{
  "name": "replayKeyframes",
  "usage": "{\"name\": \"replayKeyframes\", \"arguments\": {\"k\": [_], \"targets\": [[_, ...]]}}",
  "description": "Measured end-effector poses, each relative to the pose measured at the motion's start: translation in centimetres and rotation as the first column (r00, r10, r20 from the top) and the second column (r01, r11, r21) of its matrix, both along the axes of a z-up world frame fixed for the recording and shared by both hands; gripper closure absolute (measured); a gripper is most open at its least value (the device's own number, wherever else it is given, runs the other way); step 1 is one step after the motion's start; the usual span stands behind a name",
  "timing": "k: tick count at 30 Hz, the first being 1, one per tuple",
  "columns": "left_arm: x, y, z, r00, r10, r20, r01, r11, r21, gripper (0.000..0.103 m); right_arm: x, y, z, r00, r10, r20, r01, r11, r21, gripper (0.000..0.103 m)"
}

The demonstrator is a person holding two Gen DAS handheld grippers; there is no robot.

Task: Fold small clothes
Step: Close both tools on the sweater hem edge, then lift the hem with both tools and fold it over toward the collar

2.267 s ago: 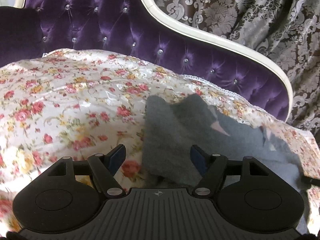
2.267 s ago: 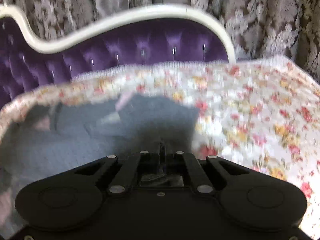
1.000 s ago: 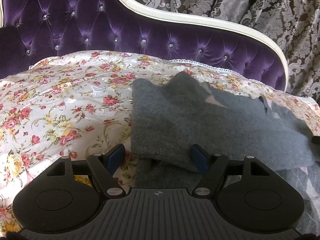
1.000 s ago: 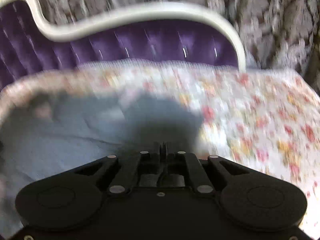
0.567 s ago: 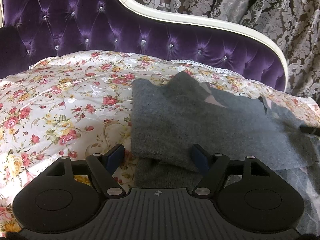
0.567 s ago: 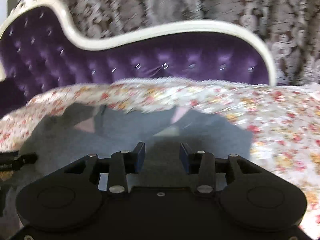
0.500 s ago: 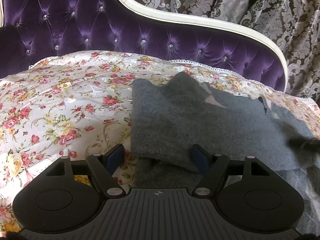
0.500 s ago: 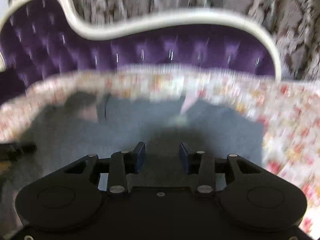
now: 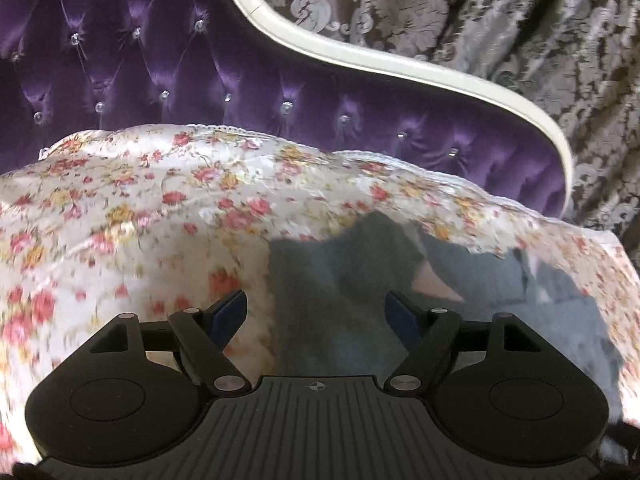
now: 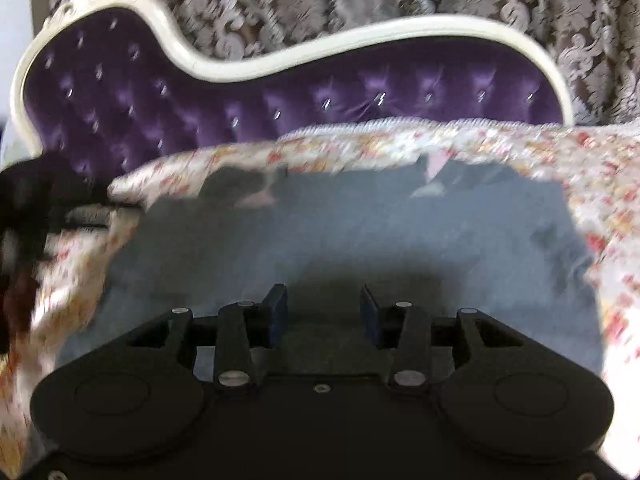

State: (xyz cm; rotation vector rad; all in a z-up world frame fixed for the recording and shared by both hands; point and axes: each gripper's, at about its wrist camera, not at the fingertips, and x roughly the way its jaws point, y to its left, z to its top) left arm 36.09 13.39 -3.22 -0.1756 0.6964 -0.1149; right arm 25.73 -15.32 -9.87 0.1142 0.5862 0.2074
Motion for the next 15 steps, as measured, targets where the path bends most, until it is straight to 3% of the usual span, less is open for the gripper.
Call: {"name": "replayKeyframes", "arguments": {"k": [5,15], "targets": [[3.9,0.9,-0.9,0.999,0.004,-0.051,-0.002,0.999,0.038,0.028,0.1,0.3,-0.5,1.000,0.008,0.001,-0.008,1.000,-0.013,0.049],[8.9,-0.2,-2.5,0.988,-0.034,-0.151,0.039,0.999,0.033,0.033,-0.5,1.4,-0.6,0.999,0.026,0.020,-0.025,0.998,-0.063,0.042]]}}
